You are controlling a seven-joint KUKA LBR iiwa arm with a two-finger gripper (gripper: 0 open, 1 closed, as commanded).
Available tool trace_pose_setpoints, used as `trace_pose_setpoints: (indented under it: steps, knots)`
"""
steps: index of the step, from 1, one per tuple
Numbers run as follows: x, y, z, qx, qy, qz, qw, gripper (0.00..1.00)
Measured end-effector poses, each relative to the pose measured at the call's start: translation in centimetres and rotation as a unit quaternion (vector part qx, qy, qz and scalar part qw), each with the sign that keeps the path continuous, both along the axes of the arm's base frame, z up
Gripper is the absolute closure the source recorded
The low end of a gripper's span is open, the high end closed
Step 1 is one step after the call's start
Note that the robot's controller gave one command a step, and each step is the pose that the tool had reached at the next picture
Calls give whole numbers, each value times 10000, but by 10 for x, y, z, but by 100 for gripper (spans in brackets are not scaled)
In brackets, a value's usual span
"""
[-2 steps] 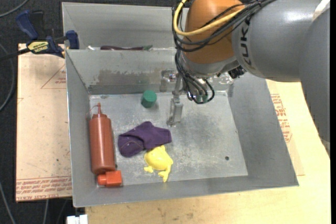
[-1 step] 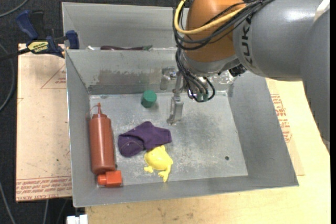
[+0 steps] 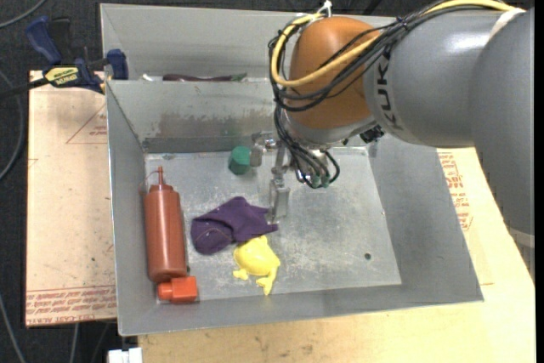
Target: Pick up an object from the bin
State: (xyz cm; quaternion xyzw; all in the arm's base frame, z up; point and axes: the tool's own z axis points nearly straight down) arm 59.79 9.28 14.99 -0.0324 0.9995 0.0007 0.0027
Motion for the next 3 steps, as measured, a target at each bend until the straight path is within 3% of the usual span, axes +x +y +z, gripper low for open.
trace_pose_setpoints:
  steps: [1,2,3]
  knots:
    - [-33,10,-53,4,7,145,9999,0]
    - [-43,35,-75,12,10,-43,10000,100]
    - [-43,35,-75,13,9,-45,10000,100]
